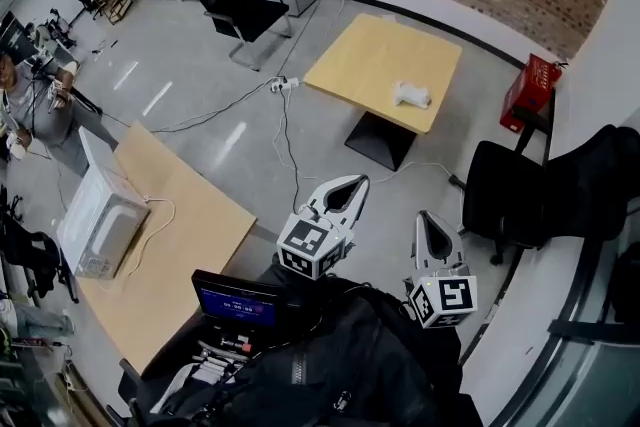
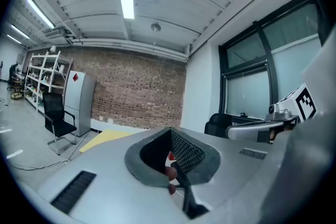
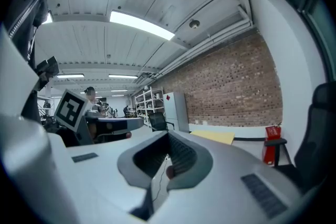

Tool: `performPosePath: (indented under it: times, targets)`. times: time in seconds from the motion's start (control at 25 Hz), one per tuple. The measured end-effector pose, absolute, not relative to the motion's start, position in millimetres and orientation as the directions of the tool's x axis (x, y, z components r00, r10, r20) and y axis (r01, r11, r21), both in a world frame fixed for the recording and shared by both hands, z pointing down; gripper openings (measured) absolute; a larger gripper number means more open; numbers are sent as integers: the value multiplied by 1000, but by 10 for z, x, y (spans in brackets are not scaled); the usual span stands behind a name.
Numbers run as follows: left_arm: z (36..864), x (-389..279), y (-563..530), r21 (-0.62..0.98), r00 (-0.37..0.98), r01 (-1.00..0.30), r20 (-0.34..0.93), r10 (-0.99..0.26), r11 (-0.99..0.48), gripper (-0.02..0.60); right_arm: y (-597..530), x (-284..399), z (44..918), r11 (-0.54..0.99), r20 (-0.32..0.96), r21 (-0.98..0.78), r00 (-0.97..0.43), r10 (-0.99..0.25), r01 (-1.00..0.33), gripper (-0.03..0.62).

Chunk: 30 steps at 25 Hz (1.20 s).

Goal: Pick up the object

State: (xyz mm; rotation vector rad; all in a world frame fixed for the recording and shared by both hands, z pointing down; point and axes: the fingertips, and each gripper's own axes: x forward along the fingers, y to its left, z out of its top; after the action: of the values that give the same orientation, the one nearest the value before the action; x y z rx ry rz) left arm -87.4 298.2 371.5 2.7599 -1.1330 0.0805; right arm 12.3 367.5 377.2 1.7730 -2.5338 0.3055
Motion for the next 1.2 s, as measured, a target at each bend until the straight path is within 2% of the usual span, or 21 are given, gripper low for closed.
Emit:
performPosePath:
  times: [0.84,1.2]
  targets:
    - [4068,-535,3034,133,725,-687,203,-658,-715,-2,3753,183,4126,407,191,-212,-446,-874,-888,5]
    - [4127,-545,2618,159,735,-677,201,-648,-718,-2,3473,226,4235,353,244,-187,-392,-887,-917,5]
